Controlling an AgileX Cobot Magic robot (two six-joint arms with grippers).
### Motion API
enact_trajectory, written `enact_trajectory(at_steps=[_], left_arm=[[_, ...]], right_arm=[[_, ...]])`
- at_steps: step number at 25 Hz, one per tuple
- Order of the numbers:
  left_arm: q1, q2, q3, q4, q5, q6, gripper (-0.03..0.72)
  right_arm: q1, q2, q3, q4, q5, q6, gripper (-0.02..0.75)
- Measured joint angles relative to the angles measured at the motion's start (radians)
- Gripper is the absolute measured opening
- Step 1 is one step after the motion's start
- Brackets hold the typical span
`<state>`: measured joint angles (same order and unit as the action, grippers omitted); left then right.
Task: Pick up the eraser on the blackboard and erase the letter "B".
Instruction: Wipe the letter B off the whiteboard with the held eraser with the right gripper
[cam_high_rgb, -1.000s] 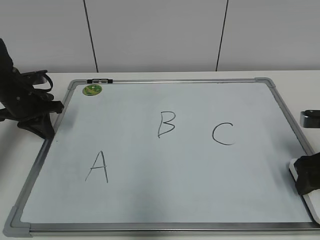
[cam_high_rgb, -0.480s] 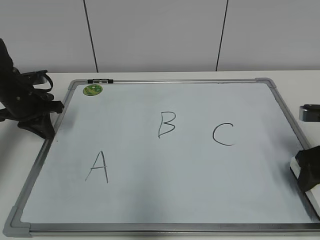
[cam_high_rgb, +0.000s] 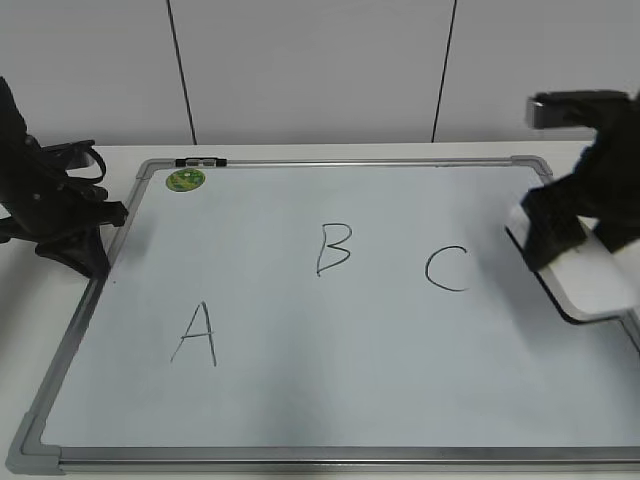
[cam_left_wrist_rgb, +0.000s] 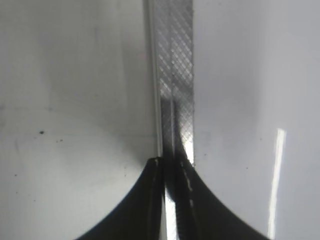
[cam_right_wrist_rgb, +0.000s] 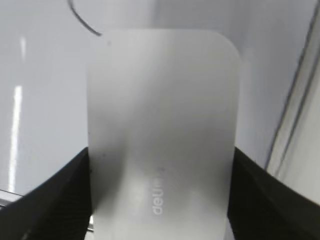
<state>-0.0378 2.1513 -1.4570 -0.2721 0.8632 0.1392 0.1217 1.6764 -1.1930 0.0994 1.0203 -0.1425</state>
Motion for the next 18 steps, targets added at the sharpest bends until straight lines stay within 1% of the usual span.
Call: enact_trajectory(at_steps=[3,8,12,16,17,18], left_arm=[[0.000,0.000,0.000,-0.002,0.000,0.000,0.029],[0.000,0.000,0.000,-0.002,0.000,0.000,0.029],[0.000,0.000,0.000,-0.004,0.002,0.000,0.029],[0.000,0.000,0.000,-0.006,0.004,0.000,0.029],[0.000,0.000,0.000,-0.008,0.004,0.000,0.029],[0.000,0.000,0.000,-0.008,0.007,0.000,0.029]], right_arm=[[0.096,0.039,-0.124,0.003,0.015,0.000,0.534],[0.199,0.183,-0.361,0.007,0.115,-0.002,0.534],[0.241,0.332,-0.558,0.007,0.193,-0.002,0.534],[0.255,0.476,-0.730,0.007,0.199,-0.002,0.533],[0.255,0.525,-0.804,0.007,0.200,0.000,0.533],[0.255,0.554,-0.842,0.007,0.200,0.001,0.533]])
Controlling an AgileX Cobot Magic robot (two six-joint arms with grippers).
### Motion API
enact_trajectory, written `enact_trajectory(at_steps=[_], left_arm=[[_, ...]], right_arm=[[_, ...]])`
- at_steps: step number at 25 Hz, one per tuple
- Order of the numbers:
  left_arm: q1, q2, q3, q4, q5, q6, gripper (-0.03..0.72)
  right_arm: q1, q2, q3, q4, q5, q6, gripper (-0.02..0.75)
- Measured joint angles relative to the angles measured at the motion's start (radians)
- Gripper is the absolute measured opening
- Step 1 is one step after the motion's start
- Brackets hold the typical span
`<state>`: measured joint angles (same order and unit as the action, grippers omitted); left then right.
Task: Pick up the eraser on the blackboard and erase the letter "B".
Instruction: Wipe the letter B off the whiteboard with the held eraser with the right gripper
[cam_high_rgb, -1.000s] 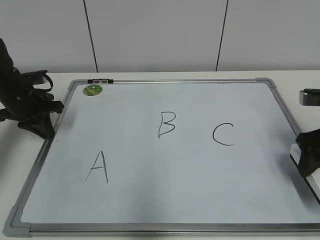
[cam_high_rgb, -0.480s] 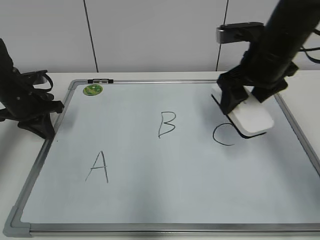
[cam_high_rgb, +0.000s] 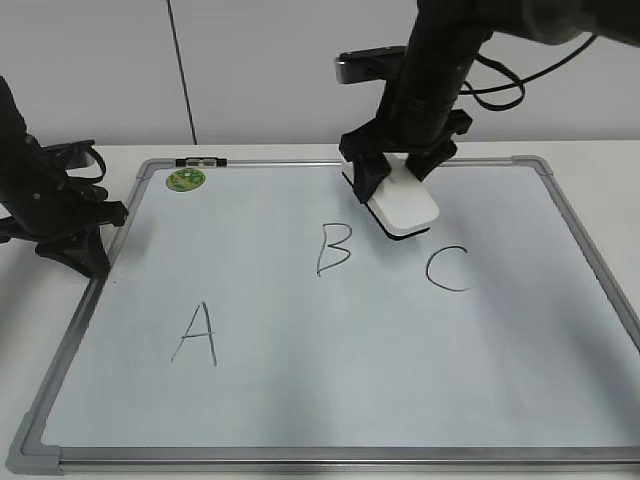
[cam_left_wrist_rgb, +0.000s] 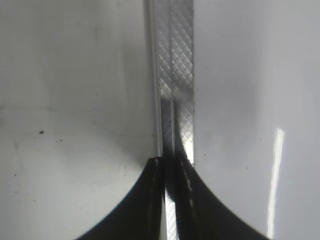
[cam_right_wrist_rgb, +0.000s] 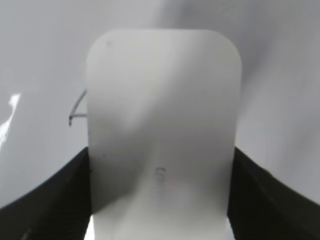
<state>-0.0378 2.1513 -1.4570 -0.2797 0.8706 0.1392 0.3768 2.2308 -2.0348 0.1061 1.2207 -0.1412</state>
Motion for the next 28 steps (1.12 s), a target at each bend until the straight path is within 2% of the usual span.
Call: enact_trajectory(at_steps=[4,8,22,28], left_arm=[[0.000,0.000,-0.001,0.000,0.003,0.000,0.029],[0.000,0.000,-0.001,0.000,0.004,0.000,0.029],[0.000,0.000,-0.001,-0.005,0.002,0.000,0.029],[0.002,0.000,-0.001,-0.005,0.003,0.000,0.029]], right_arm=[[0.001,0.108,-0.139,0.008,0.000,0.013,0.533],[0.004,0.180,-0.192,0.019,0.002,0.016,0.533],[0.007,0.269,-0.215,0.015,0.011,0.019,0.533],[0.038,0.275,-0.223,-0.027,0.015,0.021,0.533]])
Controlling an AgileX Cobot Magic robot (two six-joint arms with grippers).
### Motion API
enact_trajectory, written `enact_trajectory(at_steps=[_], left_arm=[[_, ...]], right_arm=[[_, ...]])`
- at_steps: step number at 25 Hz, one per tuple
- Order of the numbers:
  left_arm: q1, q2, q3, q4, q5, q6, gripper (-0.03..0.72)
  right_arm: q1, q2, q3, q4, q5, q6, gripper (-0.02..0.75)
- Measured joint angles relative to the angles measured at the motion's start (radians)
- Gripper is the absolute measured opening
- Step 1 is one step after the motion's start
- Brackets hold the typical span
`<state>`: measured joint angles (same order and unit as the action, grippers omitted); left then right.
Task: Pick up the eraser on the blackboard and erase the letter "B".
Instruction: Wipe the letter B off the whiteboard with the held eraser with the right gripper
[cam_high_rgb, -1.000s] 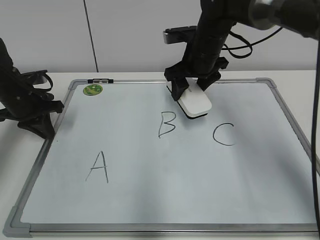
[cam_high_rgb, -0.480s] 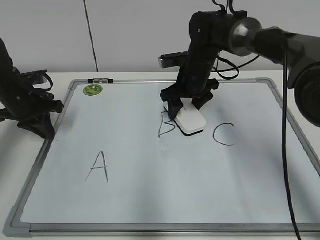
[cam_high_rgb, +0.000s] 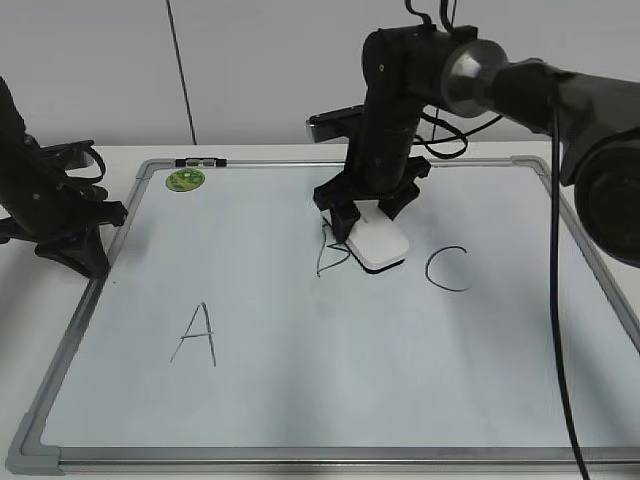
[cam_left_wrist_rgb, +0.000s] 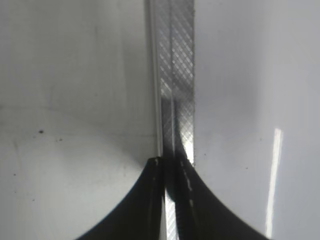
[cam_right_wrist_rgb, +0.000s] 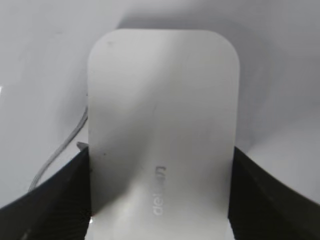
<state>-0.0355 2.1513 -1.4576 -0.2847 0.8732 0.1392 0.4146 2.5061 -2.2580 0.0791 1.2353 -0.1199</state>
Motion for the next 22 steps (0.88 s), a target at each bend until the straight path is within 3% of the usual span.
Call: enact_trajectory(at_steps=[14,22], left_arm=[[0.000,0.000,0.000,-0.002,0.000,0.000,0.029],[0.000,0.000,0.000,-0.002,0.000,0.000,0.029]], right_arm=[[0.171,0.006,0.000,0.004,-0.013,0.000,0.533],[0.188,0.006,0.000,-0.016,-0.014,0.003,0.533]])
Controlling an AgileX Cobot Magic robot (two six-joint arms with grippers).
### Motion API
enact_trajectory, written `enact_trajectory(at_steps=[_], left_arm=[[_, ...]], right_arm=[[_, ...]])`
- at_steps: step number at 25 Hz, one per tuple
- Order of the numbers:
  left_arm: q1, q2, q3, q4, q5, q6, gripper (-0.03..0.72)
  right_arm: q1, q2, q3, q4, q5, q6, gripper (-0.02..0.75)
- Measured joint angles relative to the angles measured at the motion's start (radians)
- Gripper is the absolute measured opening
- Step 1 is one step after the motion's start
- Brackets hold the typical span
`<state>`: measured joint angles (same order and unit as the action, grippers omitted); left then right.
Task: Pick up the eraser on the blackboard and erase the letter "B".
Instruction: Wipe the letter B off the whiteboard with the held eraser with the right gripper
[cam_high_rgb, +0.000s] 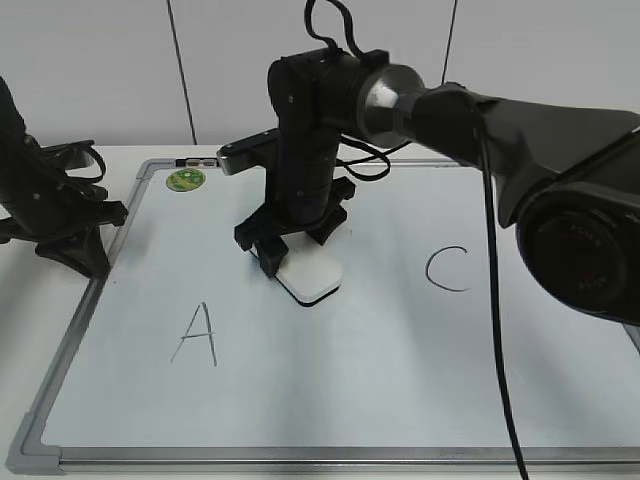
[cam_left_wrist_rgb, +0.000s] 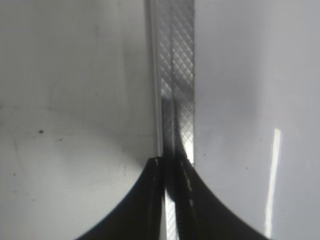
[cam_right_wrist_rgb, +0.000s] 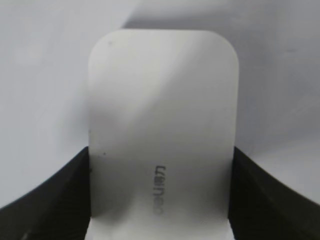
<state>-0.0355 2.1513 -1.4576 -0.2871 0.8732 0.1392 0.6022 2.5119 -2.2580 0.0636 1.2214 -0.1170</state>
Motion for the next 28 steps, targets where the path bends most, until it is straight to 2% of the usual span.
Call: enact_trajectory(at_steps=[14,28], left_arm=[[0.000,0.000,0.000,0.004,-0.001,0.000,0.029],[0.007,0.001,0.000,-0.002,-0.001,0.000,0.029]], right_arm=[[-0.043,0.000,0.000,-0.012,-0.002,0.019,0.533],[-0.196,0.000,-0.002,-0.017,-0.002,0.053,0.533]])
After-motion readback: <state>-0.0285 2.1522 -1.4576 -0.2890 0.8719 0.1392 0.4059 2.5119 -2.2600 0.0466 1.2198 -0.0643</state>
